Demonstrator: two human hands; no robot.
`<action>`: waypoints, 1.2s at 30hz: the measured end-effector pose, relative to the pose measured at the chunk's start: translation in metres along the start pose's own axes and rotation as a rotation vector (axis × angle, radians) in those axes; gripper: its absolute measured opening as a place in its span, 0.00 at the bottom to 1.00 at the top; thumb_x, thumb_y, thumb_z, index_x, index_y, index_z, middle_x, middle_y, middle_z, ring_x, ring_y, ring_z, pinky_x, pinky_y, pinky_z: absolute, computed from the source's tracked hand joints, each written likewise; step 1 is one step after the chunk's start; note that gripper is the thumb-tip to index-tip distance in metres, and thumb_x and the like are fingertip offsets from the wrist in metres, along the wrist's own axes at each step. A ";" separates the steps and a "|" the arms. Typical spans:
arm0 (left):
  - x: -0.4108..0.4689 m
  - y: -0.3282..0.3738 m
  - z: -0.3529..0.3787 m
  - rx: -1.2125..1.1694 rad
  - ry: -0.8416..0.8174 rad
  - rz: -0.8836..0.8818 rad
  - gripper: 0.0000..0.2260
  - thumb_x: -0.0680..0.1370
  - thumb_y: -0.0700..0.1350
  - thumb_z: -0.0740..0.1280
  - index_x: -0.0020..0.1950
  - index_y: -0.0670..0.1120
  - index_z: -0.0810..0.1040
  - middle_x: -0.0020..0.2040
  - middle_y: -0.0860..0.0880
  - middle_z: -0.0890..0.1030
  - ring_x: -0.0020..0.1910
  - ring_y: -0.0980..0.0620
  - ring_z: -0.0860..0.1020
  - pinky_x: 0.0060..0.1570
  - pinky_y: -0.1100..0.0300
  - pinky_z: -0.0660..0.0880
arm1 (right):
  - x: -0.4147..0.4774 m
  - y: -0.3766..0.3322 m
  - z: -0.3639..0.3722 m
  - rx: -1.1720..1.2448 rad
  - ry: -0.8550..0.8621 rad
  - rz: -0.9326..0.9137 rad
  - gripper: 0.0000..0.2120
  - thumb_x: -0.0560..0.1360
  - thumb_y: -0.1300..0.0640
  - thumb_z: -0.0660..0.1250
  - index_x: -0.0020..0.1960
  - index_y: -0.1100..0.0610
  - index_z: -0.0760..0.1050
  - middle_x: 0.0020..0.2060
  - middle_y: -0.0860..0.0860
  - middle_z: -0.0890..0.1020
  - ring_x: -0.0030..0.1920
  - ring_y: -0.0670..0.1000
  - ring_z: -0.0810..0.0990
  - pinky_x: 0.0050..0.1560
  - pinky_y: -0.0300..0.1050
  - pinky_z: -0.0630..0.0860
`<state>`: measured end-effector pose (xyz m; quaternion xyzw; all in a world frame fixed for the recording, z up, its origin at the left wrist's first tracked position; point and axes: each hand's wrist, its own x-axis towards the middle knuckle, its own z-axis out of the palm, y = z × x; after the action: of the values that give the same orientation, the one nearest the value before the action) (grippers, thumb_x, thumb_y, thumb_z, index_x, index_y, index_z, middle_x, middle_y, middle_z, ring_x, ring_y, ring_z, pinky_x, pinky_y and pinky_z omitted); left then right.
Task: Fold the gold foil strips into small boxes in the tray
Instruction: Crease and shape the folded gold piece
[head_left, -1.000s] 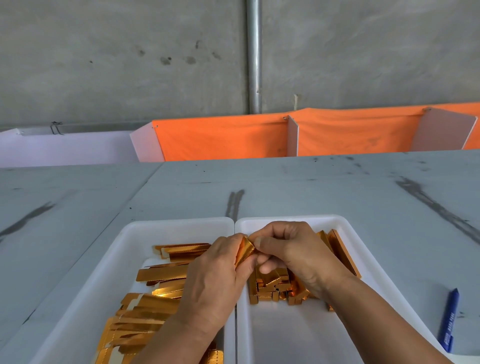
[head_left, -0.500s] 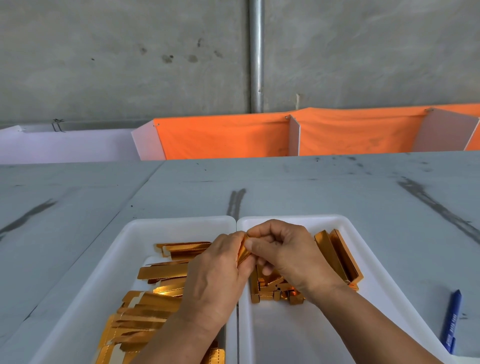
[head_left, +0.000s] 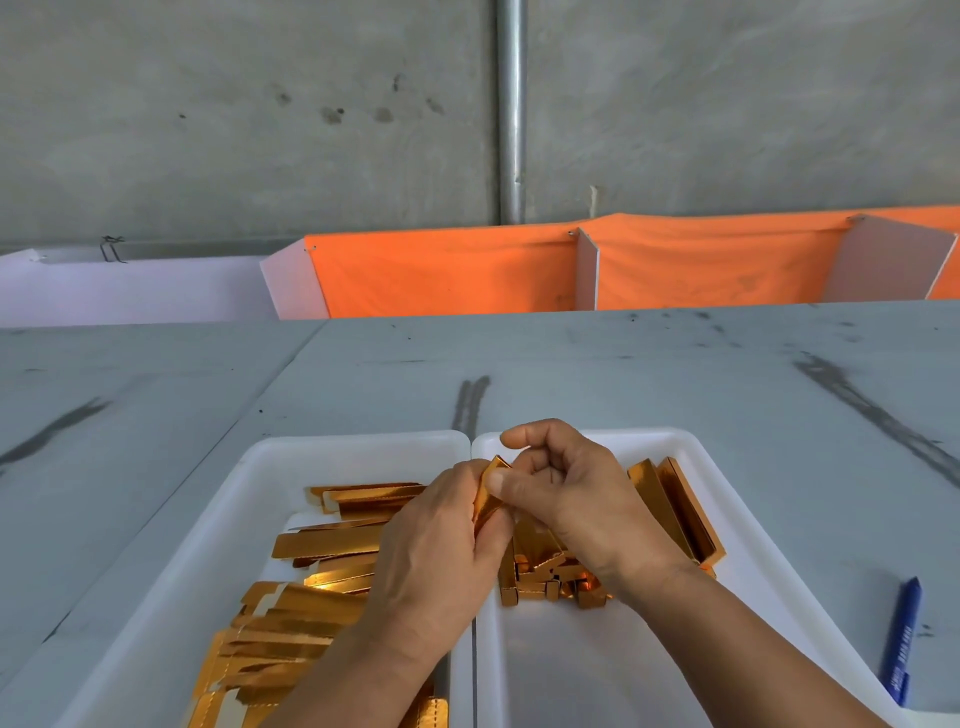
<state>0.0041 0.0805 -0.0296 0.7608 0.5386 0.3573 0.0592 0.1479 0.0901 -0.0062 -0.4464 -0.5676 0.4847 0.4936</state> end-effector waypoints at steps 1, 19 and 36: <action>0.000 0.000 0.000 0.008 0.002 0.003 0.12 0.78 0.54 0.63 0.60 0.53 0.72 0.42 0.60 0.74 0.39 0.59 0.75 0.34 0.74 0.66 | 0.000 0.001 0.001 -0.015 0.007 -0.006 0.11 0.73 0.61 0.75 0.53 0.52 0.79 0.34 0.49 0.79 0.32 0.44 0.76 0.35 0.35 0.75; -0.002 0.002 0.001 -0.068 0.057 0.073 0.09 0.76 0.54 0.65 0.54 0.53 0.71 0.37 0.60 0.73 0.36 0.62 0.76 0.35 0.73 0.71 | -0.004 -0.004 0.006 -0.008 0.035 -0.113 0.03 0.73 0.59 0.74 0.44 0.53 0.82 0.35 0.50 0.84 0.38 0.50 0.84 0.42 0.39 0.81; -0.001 0.002 -0.002 -0.300 0.132 0.088 0.11 0.76 0.56 0.61 0.53 0.51 0.70 0.34 0.57 0.74 0.32 0.58 0.77 0.29 0.71 0.70 | -0.010 -0.007 0.007 -0.115 0.044 -0.348 0.11 0.74 0.64 0.73 0.47 0.48 0.82 0.39 0.46 0.83 0.40 0.53 0.80 0.42 0.41 0.81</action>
<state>0.0048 0.0783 -0.0273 0.7411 0.4481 0.4851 0.1211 0.1420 0.0782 -0.0011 -0.3796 -0.6521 0.3489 0.5559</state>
